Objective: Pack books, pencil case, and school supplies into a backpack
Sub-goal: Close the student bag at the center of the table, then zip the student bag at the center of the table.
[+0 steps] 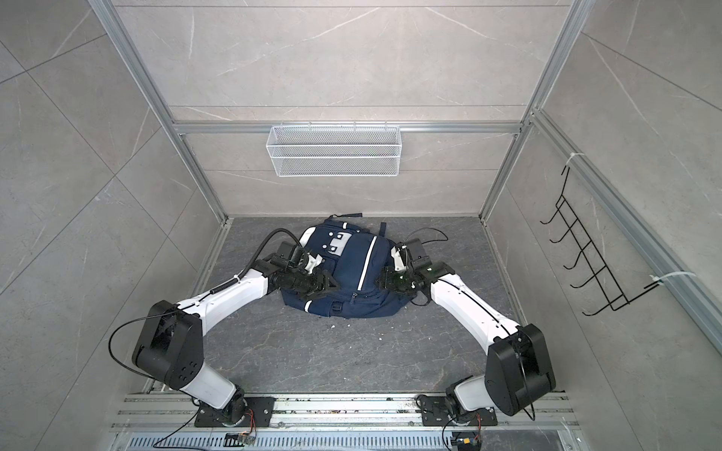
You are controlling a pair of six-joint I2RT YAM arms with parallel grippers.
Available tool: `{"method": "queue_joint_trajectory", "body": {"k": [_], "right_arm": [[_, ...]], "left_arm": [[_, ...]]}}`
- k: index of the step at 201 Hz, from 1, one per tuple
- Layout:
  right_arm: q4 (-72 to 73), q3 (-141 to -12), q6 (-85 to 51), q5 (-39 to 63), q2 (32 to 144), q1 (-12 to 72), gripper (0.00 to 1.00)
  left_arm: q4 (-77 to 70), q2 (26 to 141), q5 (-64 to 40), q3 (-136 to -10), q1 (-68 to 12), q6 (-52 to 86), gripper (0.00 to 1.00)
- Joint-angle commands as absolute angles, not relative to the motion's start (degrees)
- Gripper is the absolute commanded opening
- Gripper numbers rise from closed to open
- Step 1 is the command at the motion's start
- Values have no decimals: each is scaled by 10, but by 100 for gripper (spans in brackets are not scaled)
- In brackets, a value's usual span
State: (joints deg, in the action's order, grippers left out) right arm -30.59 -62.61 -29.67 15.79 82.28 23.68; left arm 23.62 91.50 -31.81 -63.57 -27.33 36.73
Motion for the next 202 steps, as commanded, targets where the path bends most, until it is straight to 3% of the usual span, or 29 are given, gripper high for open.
{"method": "queue_joint_trajectory", "body": {"k": [1,104,182,202], "right_arm": [[-332,-649,-276,139,820,243,62],[-320,-657,-277,132,838,253,59],[-321,-654,-272,135,839,263,57],[-330,-651,-267,133,835,265,60]], "left_arm": [[208,921,-316,-658,-271,383,66],[91,981,-325,-686,-270,435,60],[2,983,-320,-655,-271,492,38],[-19,989,-324,-651,-272,509,37]]}}
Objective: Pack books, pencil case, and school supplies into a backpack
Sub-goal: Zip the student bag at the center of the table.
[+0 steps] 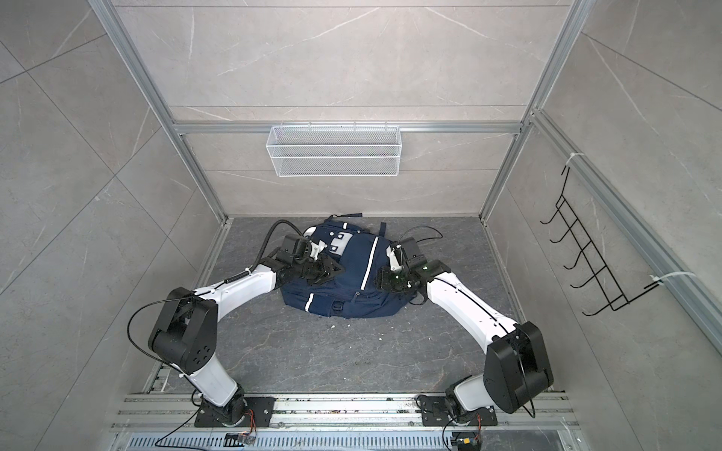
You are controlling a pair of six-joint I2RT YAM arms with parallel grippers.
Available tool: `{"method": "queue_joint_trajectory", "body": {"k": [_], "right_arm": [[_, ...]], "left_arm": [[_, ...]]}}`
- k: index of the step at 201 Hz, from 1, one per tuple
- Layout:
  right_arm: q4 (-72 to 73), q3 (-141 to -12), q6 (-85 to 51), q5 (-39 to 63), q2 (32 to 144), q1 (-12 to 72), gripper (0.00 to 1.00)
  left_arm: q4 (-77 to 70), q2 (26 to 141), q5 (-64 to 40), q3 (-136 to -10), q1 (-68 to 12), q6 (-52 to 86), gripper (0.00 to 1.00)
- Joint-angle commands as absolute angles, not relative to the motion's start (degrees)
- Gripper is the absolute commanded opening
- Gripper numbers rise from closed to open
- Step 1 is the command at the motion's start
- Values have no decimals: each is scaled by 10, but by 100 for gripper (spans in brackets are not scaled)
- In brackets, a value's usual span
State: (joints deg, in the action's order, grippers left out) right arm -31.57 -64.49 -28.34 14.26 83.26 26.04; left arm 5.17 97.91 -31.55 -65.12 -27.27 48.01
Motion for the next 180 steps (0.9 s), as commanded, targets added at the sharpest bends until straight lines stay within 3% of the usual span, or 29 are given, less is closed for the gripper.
{"method": "queue_joint_trajectory", "body": {"k": [1,61,73,95,121,160,180], "right_arm": [[-330,-651,-267,133,834,264,60],[-309,-646,-263,132,866,265,62],[-307,-654,-261,133,877,265,61],[-307,-665,-250,130,888,265,61],[-310,-677,-240,127,899,265,61],[-300,-723,-239,122,924,265,63],[-316,-749,-229,119,920,266,71]], "left_arm": [[-20,989,-324,-651,-273,510,37],[-14,1008,-306,-650,-276,530,40],[-15,1010,-308,-653,-278,531,36],[-21,1012,-310,-655,-281,537,16],[-30,1012,-315,-659,-282,542,0],[-25,1005,-305,-678,-279,553,0],[-26,1008,-304,-707,-278,566,0]]}}
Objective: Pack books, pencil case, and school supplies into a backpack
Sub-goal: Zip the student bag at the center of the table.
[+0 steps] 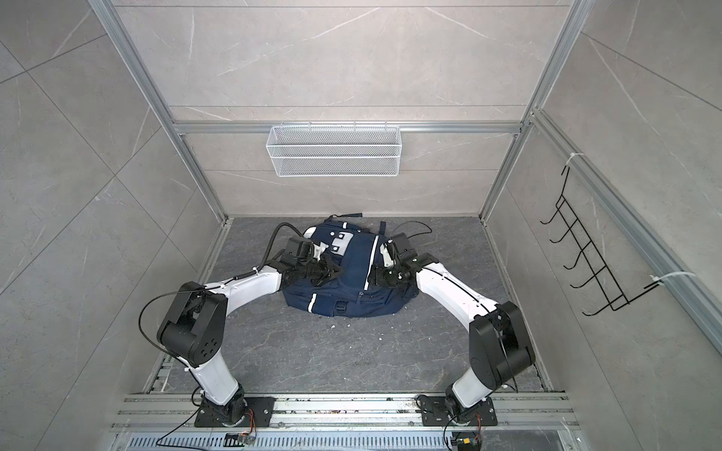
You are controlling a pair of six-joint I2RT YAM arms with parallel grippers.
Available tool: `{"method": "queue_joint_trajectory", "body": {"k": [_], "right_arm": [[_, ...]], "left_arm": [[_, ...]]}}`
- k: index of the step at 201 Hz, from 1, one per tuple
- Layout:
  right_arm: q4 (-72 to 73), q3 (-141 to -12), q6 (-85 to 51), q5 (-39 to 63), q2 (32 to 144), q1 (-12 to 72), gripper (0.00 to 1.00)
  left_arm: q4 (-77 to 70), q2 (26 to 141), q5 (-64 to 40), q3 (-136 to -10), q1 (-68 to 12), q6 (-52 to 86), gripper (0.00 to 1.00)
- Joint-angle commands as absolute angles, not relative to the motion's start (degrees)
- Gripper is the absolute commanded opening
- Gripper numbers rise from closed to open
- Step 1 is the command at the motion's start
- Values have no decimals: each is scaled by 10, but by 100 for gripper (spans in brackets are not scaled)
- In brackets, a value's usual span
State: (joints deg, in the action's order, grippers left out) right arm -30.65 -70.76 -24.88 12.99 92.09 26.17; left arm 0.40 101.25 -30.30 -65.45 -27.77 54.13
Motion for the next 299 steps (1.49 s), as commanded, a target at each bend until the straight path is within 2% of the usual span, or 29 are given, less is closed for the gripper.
{"method": "queue_joint_trajectory", "body": {"k": [1,10,25,36,65,103,149,171,208,231,274,299], "right_arm": [[-317,-750,-228,119,920,267,71],[-329,-751,-222,115,910,266,75],[-357,-746,-207,88,892,275,89],[-380,-743,-194,57,881,285,93],[-442,-745,-197,-17,870,304,94],[-449,-765,-215,-50,897,346,91],[-409,-795,-243,-57,953,356,77],[-396,-816,-244,-53,983,357,63],[-421,-856,-248,-76,1031,356,48],[-424,-856,-249,-83,1036,356,35],[-430,-834,-248,-95,1020,355,17],[-431,-812,-246,-101,999,353,2]], "left_arm": [[-26,1009,-305,-708,-278,567,0],[-30,1014,-305,-722,-278,574,0],[-36,1031,-303,-746,-277,584,0],[-42,1046,-301,-762,-278,595,0],[-64,1072,-305,-787,-278,620,0],[-78,1086,-309,-796,-279,634,0],[-87,1083,-316,-792,-281,635,0],[-94,1078,-322,-778,-281,641,0],[-115,1070,-328,-762,-281,650,0],[-115,1069,-330,-762,-281,650,0],[-115,1068,-330,-759,-278,646,0],[-106,1063,-324,-750,-272,636,0]]}}
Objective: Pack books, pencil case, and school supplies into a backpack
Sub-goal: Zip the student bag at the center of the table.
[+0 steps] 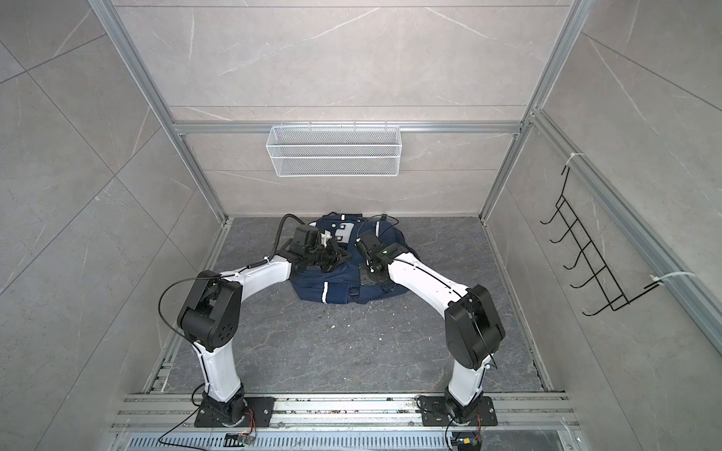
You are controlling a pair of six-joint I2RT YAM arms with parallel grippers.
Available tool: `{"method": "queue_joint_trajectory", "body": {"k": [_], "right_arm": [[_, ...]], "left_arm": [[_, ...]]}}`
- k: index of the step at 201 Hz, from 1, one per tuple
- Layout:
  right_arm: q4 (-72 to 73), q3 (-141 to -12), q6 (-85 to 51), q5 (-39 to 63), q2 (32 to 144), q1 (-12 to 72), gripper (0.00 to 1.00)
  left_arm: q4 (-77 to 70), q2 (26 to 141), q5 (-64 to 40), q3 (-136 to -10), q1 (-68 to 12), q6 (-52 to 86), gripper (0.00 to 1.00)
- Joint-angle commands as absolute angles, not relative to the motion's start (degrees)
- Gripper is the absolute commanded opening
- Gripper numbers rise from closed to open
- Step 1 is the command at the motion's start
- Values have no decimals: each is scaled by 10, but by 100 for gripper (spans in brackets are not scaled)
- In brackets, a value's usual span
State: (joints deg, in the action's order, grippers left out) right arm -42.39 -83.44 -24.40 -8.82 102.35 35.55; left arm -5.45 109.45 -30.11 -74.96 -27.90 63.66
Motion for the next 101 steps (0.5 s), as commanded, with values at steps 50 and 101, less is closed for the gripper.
{"method": "queue_joint_trajectory", "body": {"k": [50,101], "right_arm": [[-428,-753,-250,-107,952,339,0],[-414,-694,-259,-63,894,279,0]], "left_arm": [[-69,1033,-305,-719,-247,605,0],[-64,1008,-310,-677,-191,570,0]]}}
